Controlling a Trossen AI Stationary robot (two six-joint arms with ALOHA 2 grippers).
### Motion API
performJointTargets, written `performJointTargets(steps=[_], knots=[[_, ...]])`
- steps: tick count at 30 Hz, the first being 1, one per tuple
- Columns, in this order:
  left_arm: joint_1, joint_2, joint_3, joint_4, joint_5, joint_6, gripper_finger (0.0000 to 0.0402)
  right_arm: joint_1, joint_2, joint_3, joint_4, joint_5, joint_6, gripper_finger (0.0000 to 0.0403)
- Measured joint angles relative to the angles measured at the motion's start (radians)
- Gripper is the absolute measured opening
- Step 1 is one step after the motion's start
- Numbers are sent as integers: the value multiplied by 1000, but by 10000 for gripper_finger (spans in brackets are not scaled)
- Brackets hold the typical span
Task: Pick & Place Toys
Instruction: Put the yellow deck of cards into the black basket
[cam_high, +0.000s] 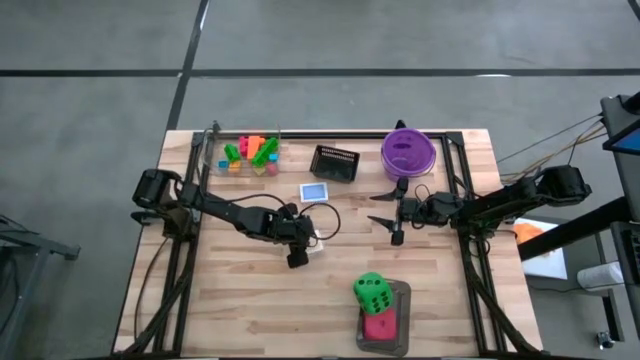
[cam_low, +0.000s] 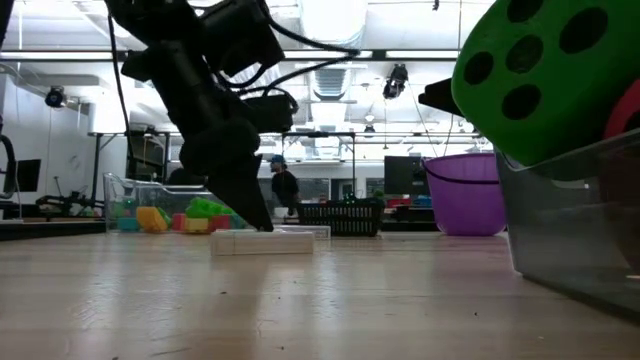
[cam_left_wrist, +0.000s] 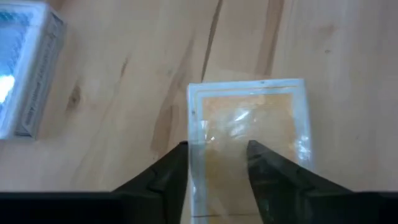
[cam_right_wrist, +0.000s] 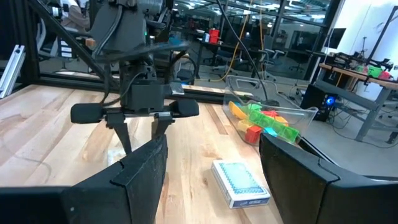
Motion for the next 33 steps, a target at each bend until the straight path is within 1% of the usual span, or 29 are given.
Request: performJointTargets(steps=[2,4,10,12,13,14,16,18,21,24,30,33], knots=[[0,0,3,-9,1,22,189,0,0,0,0,0,0,252],[0,-2,8,-26,5,37,223,0,0,0,0,0,0,252],[-10,-32,24,-58,126,62,341,0,0,-1,-12,0,0,252],[-20,-35,31,-56,134,65,378,0,0,-1,-16,0,0,252],[-25,-36,36,-61,135,65,388,0,0,-1,-16,0,2,252],[-30,-36,41,-65,143,65,393,0,0,-1,-16,0,3,252],[-37,-34,50,-67,174,67,387,0,0,0,-16,0,3,252],[-46,-32,54,-64,179,55,379,0,0,0,-16,0,3,252],[-50,-32,50,-70,155,42,380,0,0,0,-16,0,3,252],[-49,-32,49,-92,117,40,394,0,0,2,-15,0,3,252],[-51,-32,49,-89,114,37,394,0,0,4,-15,0,2,252],[-54,-13,53,-83,111,37,394,-2,0,4,-15,1,1,252]])
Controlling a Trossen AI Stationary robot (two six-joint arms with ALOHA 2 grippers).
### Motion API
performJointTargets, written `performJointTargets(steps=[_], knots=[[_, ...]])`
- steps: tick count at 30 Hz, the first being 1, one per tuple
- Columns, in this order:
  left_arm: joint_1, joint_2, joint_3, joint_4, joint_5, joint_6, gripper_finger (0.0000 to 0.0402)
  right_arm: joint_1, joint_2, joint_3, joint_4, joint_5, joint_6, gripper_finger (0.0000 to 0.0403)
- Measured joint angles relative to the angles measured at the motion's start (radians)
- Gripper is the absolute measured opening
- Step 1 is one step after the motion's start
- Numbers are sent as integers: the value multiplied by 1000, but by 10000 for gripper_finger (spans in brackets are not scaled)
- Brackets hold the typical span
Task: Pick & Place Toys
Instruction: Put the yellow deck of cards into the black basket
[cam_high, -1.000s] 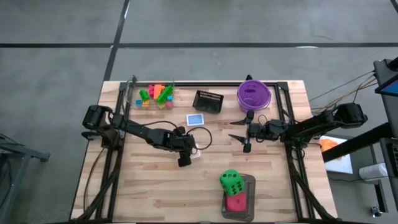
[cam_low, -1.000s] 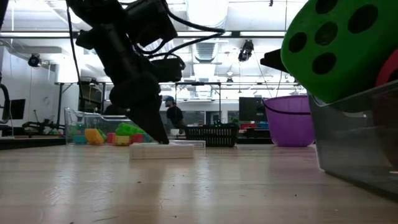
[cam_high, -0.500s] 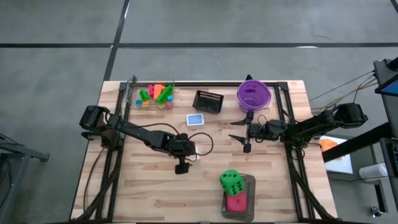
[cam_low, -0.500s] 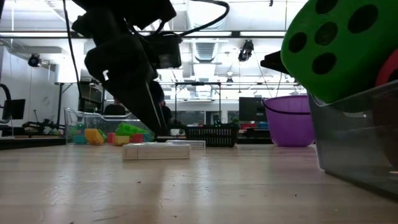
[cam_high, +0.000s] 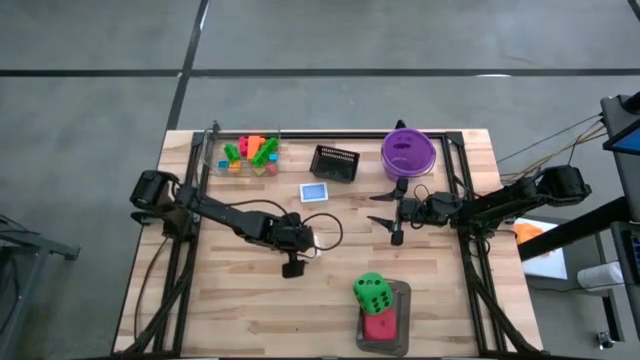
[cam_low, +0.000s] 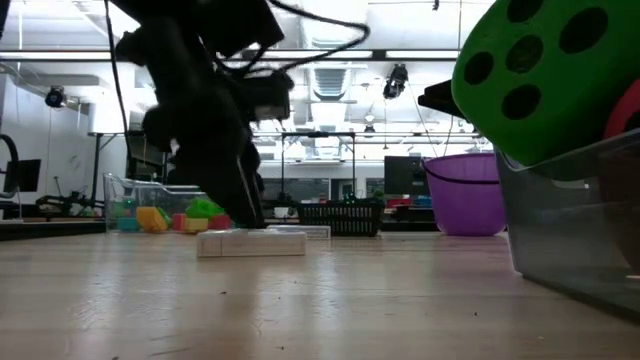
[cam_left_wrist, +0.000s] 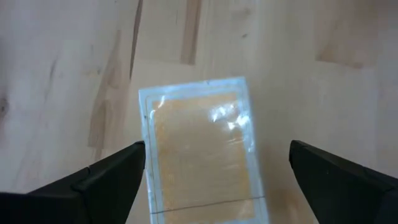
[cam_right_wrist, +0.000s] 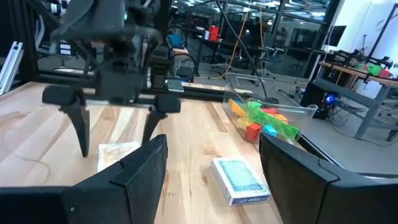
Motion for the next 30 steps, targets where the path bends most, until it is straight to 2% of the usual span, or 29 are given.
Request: performJointTargets(steps=[8,13,16,20,26,30], knots=[[-2,121,8,21,-54,-21,393,0,0,0,-2,2,-1,252],[-3,124,8,19,-77,-17,389,0,0,0,-4,3,-1,252],[-6,114,5,19,-85,-15,364,-1,0,0,-8,3,-1,252],[-7,105,5,17,-87,-11,301,-1,0,0,-10,3,-1,252],[-11,92,0,29,-98,8,297,-1,0,0,-10,3,-1,252],[-30,75,-7,69,-152,51,297,-1,0,0,-11,3,0,252]])
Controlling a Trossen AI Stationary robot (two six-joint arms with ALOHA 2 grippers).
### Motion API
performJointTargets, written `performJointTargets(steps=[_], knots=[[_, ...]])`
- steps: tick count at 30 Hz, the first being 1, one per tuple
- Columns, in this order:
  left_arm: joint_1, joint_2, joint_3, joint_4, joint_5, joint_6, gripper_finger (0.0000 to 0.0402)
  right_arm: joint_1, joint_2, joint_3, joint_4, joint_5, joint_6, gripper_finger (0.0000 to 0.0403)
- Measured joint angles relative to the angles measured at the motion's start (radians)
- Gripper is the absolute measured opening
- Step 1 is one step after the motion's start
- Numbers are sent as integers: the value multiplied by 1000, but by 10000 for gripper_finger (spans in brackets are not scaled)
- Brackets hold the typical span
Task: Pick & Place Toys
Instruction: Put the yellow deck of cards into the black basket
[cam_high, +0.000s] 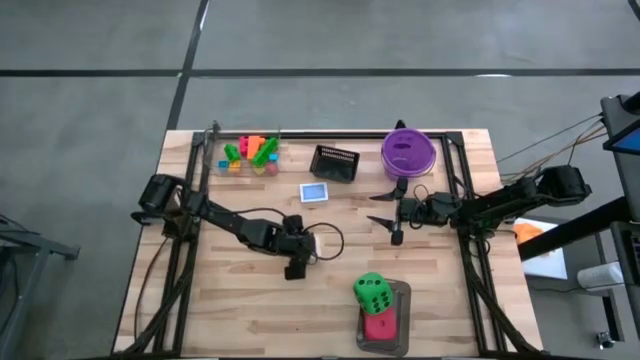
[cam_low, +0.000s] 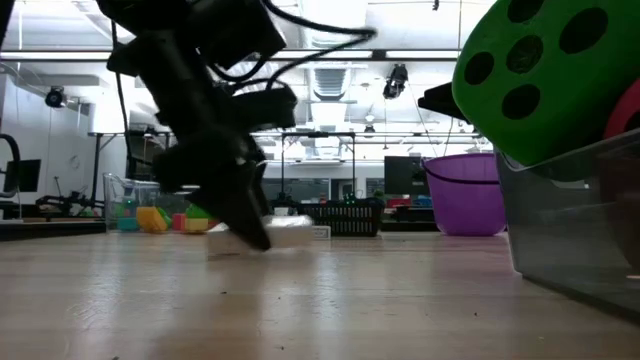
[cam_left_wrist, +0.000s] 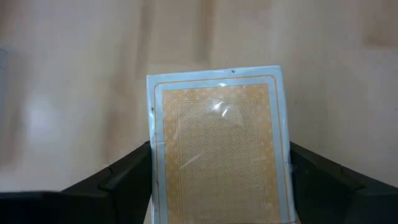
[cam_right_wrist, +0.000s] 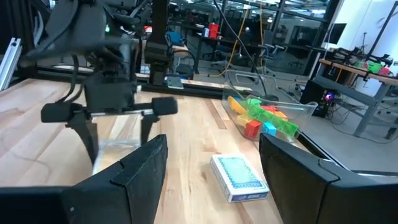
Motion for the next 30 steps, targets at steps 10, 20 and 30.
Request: performJointTargets(steps=[10,20,30], knots=[[-29,-54,-159,579,-13,136,297,0,0,-2,32,-65,-9,252],[150,-80,-307,1040,124,186,297,3,22,-67,333,-233,-19,252],[481,-81,-38,499,246,365,297,3,22,-98,329,-209,17,252]])
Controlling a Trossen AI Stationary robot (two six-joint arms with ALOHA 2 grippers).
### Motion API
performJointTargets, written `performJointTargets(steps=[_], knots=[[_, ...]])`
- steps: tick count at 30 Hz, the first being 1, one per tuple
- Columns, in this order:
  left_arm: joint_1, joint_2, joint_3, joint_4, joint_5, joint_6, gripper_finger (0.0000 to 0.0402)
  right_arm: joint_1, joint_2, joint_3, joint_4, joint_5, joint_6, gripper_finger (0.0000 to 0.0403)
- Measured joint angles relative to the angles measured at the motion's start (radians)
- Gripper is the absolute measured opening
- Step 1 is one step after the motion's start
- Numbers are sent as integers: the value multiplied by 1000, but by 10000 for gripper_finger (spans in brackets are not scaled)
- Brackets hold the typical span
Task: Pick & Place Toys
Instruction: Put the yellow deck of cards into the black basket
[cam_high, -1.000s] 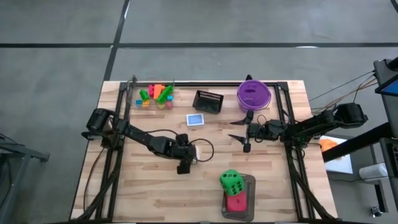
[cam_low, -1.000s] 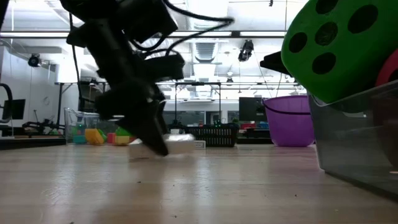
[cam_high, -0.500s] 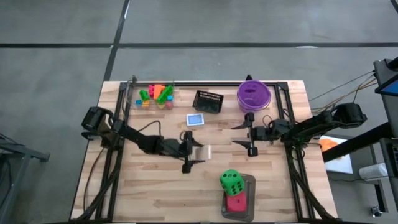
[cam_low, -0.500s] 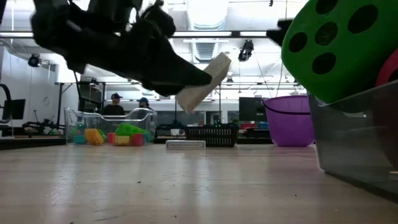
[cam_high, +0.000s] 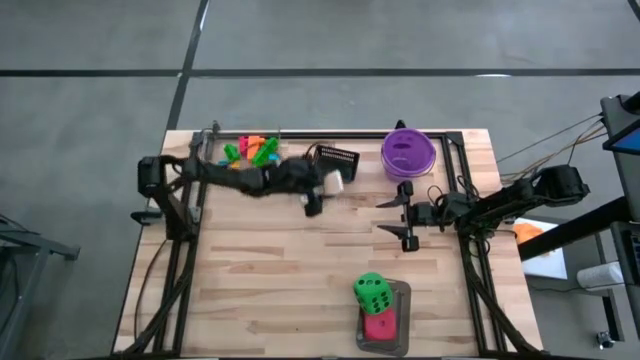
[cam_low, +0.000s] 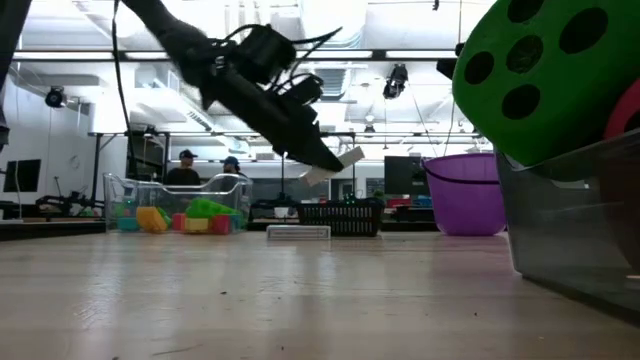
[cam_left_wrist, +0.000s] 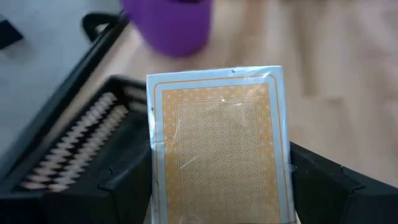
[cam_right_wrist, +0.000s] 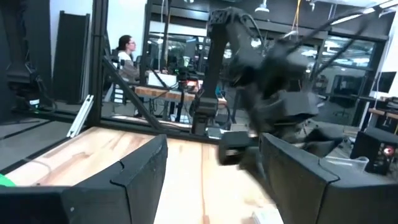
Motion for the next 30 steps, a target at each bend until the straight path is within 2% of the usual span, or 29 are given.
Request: performJointTargets(steps=[5,12,23,30], knots=[[102,0,153,-186,48,147,297,0,0,-7,-2,12,2,252],[198,67,262,-208,133,241,297,0,0,-7,-3,26,6,252],[237,246,345,-235,123,311,297,0,0,-6,-11,30,9,252],[259,341,456,-407,100,322,297,0,0,-7,-11,30,6,252]])
